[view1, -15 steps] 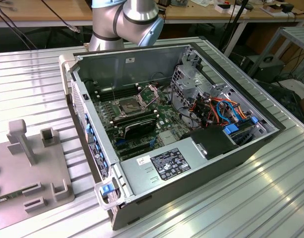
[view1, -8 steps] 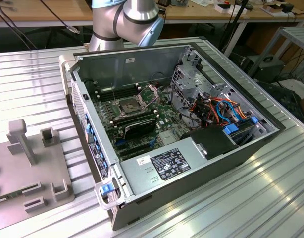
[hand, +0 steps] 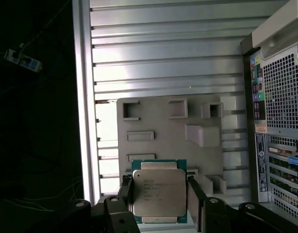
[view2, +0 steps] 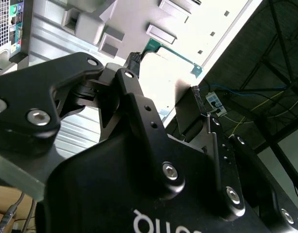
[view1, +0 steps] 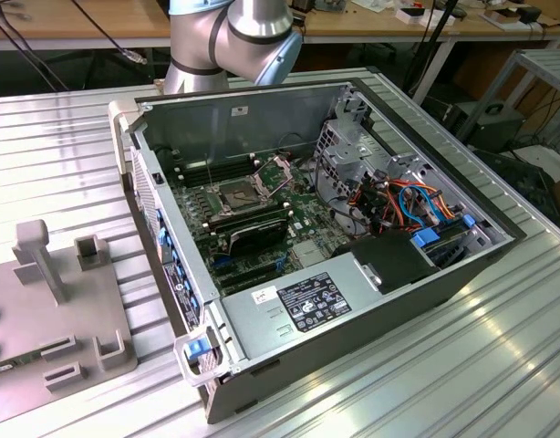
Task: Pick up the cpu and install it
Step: 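Pick up the cpu and move it towards the insertion slot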
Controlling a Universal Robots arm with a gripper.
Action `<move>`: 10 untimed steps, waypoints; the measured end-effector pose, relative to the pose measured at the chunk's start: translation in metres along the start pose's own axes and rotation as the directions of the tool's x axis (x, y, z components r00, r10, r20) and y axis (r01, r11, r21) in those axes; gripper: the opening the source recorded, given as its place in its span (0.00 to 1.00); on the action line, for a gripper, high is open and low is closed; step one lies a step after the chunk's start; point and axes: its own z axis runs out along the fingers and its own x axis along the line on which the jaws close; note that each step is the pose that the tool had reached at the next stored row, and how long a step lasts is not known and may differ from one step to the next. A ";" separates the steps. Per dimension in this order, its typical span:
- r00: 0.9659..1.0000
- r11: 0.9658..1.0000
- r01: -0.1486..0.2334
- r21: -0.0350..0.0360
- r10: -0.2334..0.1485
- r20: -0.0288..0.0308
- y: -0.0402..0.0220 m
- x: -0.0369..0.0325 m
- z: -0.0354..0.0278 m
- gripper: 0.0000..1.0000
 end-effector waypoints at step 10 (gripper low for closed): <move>1.000 1.000 0.000 0.000 0.000 0.000 0.0001 -0.0019 0.0000 0.55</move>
